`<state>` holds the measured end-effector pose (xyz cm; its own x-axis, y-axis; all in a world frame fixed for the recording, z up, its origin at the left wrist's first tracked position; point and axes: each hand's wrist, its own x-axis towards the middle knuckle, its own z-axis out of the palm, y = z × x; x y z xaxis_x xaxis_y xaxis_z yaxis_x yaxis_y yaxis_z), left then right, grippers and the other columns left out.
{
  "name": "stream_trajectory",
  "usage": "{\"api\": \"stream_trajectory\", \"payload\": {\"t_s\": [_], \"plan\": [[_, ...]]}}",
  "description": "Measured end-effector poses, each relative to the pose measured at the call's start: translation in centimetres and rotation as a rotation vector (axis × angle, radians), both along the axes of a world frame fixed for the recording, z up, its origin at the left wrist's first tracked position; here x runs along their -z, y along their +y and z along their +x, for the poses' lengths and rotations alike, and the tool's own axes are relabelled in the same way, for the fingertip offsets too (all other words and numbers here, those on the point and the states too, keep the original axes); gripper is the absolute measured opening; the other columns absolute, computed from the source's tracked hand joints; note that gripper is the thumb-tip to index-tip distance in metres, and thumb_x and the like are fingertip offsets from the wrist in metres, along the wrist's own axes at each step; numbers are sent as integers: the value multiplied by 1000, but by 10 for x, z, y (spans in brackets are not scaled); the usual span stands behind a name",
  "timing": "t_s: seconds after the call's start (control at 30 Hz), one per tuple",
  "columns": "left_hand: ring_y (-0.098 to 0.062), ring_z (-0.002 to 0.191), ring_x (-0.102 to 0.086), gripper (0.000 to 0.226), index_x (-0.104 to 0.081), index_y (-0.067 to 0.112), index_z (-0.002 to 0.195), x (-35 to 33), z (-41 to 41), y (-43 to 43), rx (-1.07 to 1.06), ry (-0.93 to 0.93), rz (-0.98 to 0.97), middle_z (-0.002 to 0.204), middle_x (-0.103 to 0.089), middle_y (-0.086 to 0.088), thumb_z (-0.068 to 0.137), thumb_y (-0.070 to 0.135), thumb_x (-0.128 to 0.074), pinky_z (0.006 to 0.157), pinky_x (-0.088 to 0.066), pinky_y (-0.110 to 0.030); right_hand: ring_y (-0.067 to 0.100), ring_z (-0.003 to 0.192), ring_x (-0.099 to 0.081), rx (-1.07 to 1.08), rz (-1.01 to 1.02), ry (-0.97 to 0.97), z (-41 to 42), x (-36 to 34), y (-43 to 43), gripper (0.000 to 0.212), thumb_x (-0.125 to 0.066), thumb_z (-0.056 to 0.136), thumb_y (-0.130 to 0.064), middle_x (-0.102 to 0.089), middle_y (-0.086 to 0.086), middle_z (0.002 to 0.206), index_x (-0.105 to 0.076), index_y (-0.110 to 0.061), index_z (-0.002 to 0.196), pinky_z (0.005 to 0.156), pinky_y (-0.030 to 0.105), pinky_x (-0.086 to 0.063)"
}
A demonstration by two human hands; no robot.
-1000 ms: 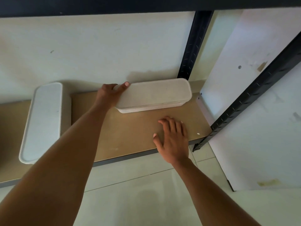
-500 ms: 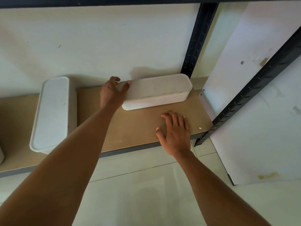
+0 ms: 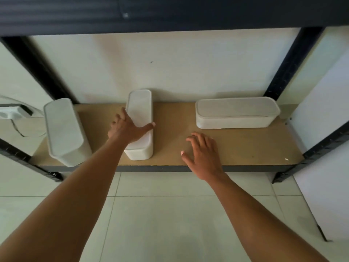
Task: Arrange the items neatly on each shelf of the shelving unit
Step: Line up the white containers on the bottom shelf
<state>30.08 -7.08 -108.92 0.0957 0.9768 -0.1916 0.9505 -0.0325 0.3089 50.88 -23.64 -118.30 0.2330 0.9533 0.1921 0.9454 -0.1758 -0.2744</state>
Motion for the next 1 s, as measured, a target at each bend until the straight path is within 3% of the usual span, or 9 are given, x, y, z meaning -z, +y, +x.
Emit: {"api": "stream_trajectory", "payload": {"t_s": [0.1, 0.3, 0.6, 0.77, 0.9, 1.0], "plan": [[-44, 139, -39, 133, 8, 10, 158, 10, 3, -1, 23, -36, -63, 157, -28, -21, 72, 82, -63, 109, -38, -54, 26, 135, -44, 50, -43, -10, -9, 8, 4, 60, -33, 94, -63, -49, -2, 146, -50, -27, 138, 121, 51, -25], [-41, 138, -38, 125, -4, 16, 157, 14, -3, 24, 204, -116, -74, 155, -33, -17, 71, 61, -81, 109, -37, -50, 25, 134, -47, 93, -15, -54, -12, 13, 2, 56, -36, 96, -62, -51, -4, 145, -50, -27, 138, 121, 49, -27], [-28, 153, -18, 129, 11, 36, 159, -22, -23, 85, 487, 334, -151, 168, -13, -1, 72, 45, -84, 118, -29, -53, 23, 129, -50, 125, 12, -103, -13, 15, 3, 54, -41, 95, -61, -56, -4, 139, -54, -27, 135, 118, 46, -32], [-23, 155, -13, 129, 13, 38, 158, -20, -26, 90, 617, 328, -208, 169, 1, 8, 75, 28, -84, 122, -25, -50, 23, 128, -50, 124, 8, -113, -12, 14, 2, 54, -41, 94, -61, -56, -5, 139, -54, -27, 135, 116, 46, -33], [-26, 152, -16, 129, 17, 43, 155, -13, -21, 91, 687, 367, -159, 168, 1, 12, 74, 18, -80, 116, -35, -52, 24, 127, -50, 120, 7, -107, -13, 14, 3, 54, -42, 93, -60, -55, -4, 140, -54, -26, 134, 114, 47, -34], [-26, 152, -14, 130, 15, 43, 156, -6, -16, 93, 718, 343, -131, 167, -1, 13, 73, 27, -84, 116, -33, -54, 25, 127, -50, 111, -1, -91, -13, 14, 4, 55, -40, 94, -59, -53, -4, 141, -54, -24, 135, 115, 48, -34]]}}
